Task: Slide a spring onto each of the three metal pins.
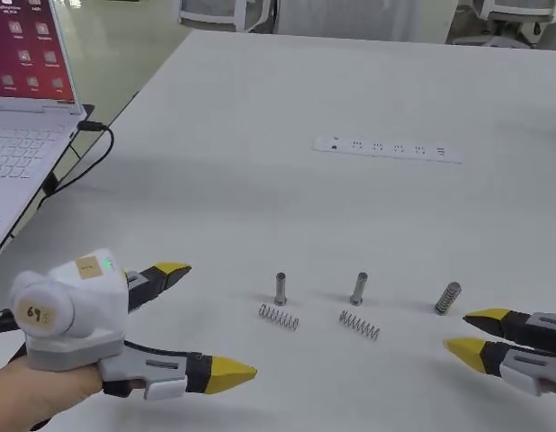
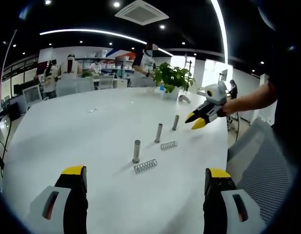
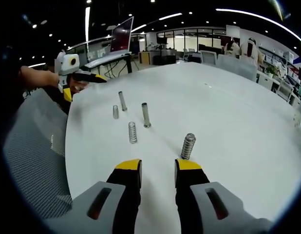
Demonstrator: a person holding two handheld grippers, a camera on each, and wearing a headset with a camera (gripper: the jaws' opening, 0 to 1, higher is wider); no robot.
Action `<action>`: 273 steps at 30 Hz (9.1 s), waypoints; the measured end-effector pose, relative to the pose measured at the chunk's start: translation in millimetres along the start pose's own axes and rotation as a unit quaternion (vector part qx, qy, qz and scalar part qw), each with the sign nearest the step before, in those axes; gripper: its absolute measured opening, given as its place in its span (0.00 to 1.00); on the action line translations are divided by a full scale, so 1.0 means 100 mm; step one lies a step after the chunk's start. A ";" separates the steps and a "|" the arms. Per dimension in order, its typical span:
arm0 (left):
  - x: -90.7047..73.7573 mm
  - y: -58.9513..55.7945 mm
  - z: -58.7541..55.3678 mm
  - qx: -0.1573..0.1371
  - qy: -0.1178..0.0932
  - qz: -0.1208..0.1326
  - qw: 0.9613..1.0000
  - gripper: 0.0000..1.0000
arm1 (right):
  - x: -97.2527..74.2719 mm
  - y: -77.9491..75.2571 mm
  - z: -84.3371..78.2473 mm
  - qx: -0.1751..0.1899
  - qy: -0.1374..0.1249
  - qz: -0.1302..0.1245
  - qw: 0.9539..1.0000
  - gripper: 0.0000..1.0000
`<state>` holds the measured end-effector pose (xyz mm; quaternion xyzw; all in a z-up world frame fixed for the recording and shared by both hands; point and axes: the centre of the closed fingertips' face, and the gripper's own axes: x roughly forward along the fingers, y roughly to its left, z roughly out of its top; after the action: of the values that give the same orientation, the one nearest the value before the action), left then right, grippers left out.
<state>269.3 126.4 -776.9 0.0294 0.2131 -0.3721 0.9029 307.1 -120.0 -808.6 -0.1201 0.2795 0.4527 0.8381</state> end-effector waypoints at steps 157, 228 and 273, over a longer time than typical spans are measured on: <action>0.75 -1.34 0.54 0.048 -0.046 -0.246 0.967 0.21 | 0.00 1.09 0.55 -0.209 0.034 0.186 0.959 0.08; 0.69 -1.40 0.45 0.085 -0.019 -0.254 0.963 0.02 | -0.13 1.16 0.66 -0.231 0.009 0.205 0.951 0.08; 0.70 -1.44 0.50 0.117 -0.023 -0.245 0.962 0.02 | -0.09 1.47 1.12 -0.174 -0.087 0.210 0.958 0.09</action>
<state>232.9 -33.8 -744.6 0.0730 0.1483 -0.6045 0.7793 222.6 7.4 -704.6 -0.1632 0.1413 0.6689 0.7113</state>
